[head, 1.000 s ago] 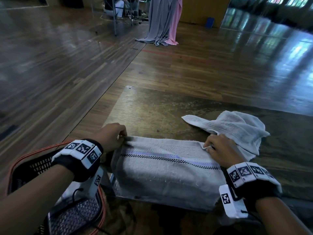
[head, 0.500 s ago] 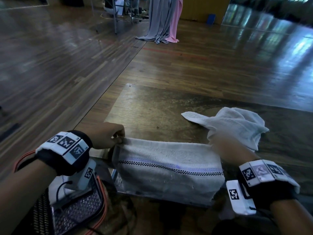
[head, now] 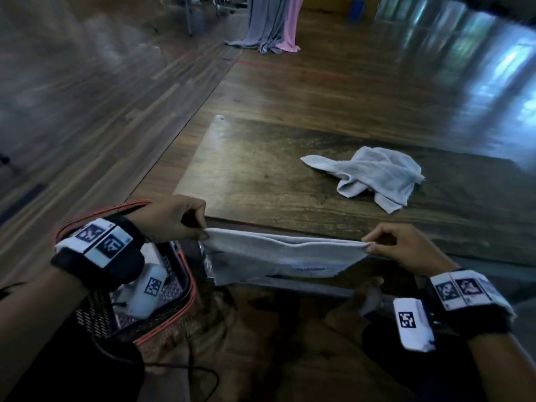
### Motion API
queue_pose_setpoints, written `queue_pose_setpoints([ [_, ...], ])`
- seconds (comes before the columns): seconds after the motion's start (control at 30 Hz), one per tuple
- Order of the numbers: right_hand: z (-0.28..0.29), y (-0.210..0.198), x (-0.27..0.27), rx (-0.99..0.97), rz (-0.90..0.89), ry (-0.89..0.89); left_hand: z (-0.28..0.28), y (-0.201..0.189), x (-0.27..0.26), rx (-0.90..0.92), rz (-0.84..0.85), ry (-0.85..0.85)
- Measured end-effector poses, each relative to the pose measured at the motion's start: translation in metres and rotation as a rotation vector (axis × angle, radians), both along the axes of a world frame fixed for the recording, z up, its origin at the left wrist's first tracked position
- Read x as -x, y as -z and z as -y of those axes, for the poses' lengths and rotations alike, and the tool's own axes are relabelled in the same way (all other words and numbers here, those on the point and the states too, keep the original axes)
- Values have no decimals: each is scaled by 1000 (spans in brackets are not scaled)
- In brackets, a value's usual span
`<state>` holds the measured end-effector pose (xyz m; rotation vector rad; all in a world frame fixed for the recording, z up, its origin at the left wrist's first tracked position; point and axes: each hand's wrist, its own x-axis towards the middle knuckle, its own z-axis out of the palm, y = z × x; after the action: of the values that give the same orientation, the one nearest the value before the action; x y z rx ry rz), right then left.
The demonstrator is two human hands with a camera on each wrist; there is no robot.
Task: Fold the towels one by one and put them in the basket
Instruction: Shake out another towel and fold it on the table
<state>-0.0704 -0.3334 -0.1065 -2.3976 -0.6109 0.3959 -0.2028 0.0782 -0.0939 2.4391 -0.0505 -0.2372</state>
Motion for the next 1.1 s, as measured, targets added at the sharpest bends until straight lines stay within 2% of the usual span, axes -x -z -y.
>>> queue_pose_setpoints([
  [0.1,4,4,26,-50,7,-4,5,9,28,132,54,-78],
  [0.27,13,-3,60,-143,-2,-6,13,15,67,212,130,-142],
  [0.33,17,-5,69,-116,-7,-28,16,10,74,163,145,-127],
  [0.43,14,-15,70,-32,21,-79,21,-5,72,-10,140,-75],
  [0.53,2,-50,53,-7,159,-81,24,-40,52,-189,171,-83],
  [0.6,-8,-85,34,-58,308,-60,24,-78,33,-244,329,-158],
  [0.77,-26,-187,-2,-354,618,67,14,-180,-4,-114,755,-285],
  [0.87,-31,-226,-10,-552,701,132,6,-214,-12,-81,981,-314],
  [0.97,-31,-227,-11,-530,647,98,0,-206,-12,-86,1018,-314],
  [1.1,-25,-170,-5,-254,443,-8,-2,-137,-4,-141,849,-272],
])
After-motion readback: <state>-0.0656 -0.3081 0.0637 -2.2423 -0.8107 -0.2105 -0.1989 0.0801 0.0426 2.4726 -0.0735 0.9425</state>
